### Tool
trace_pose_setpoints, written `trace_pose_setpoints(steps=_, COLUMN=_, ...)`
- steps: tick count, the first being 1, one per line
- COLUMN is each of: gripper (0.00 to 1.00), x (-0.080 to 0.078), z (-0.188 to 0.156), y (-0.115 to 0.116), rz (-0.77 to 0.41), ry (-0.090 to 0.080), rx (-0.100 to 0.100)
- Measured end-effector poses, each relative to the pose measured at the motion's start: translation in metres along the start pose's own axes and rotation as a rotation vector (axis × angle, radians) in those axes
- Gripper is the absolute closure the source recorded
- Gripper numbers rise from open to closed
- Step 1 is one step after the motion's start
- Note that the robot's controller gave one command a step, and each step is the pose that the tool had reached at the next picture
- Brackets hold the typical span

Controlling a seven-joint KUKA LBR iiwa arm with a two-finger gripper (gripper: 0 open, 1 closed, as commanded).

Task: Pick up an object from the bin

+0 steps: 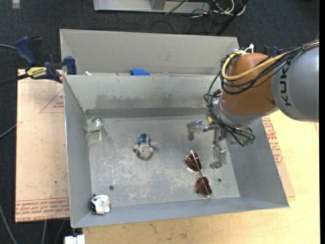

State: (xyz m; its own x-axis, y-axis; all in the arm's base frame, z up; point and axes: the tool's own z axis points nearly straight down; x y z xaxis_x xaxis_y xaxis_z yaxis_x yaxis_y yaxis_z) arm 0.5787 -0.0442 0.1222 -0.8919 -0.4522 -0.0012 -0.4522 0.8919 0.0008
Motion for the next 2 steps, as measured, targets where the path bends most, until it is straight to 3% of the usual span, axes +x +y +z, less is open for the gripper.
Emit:
trace_pose_setpoints(steps=1, gripper=0.00, x=0.0081, z=0.0432, y=0.0120, rz=-0.382, ry=-0.001, rx=0.001)
trace_pose_setpoints(steps=2, gripper=1.00, x=0.0042, z=0.0521, y=0.0115, rz=0.257, ry=0.000, rx=0.001)
